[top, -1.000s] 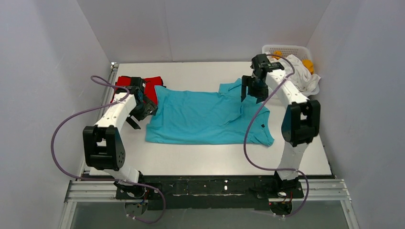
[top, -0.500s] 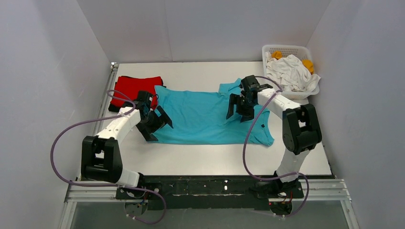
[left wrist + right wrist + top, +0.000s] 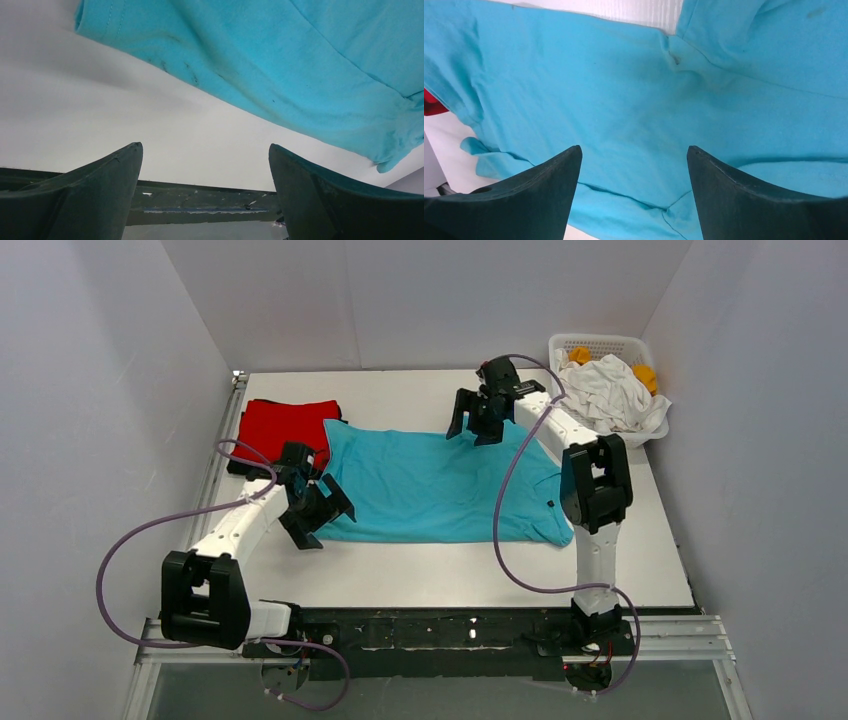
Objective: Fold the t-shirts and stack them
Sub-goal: Fold the flattened tshirt in 1/3 of the way
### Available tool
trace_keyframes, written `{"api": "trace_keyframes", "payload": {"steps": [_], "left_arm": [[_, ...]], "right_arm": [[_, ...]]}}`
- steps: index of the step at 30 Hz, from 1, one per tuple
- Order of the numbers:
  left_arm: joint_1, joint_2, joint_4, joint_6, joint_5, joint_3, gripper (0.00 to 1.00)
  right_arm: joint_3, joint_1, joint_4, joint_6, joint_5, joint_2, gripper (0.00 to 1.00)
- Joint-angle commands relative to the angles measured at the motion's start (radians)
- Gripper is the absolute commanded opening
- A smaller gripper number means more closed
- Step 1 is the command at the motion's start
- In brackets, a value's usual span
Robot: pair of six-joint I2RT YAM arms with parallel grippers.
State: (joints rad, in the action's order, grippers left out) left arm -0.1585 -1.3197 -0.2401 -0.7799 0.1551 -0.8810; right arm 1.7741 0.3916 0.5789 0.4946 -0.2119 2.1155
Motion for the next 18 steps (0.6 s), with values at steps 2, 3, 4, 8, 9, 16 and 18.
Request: {"api": "trace_keyframes", "payload": {"steps": [2,3,4,8,9,16,18], "left_arm": [[0.002,-0.009,-0.098,0.021,0.0,-0.059,0.98],[0.002,-0.027,-0.079,0.02,0.019,-0.067,0.98],[0.002,-0.049,-0.056,0.018,0.039,-0.079,0.98],[-0.024,-0.191,0.029,0.025,0.099,-0.154,0.98],[-0.034,-0.233,0.043,0.038,0.097,-0.178,0.98],[-0.05,-0.463,0.109,0.072,0.117,-0.241,0.98],[-0.05,-0.487,0.138,0.065,0.111,-0.215,0.98]], "right_arm": [[-0.098,0.009,0.056,-0.004,0.112,-0.141,0.85],[-0.145,0.009,0.062,-0.003,0.146,-0.183,0.86],[-0.203,0.009,0.064,0.004,0.173,-0.231,0.86],[-0.46,0.009,-0.004,0.044,0.2,-0.421,0.87],[-0.513,0.009,-0.023,0.057,0.197,-0.458,0.87],[-0.713,0.006,-0.153,0.087,0.15,-0.492,0.87],[-0.728,0.002,-0.193,0.087,0.131,-0.46,0.87]]}}
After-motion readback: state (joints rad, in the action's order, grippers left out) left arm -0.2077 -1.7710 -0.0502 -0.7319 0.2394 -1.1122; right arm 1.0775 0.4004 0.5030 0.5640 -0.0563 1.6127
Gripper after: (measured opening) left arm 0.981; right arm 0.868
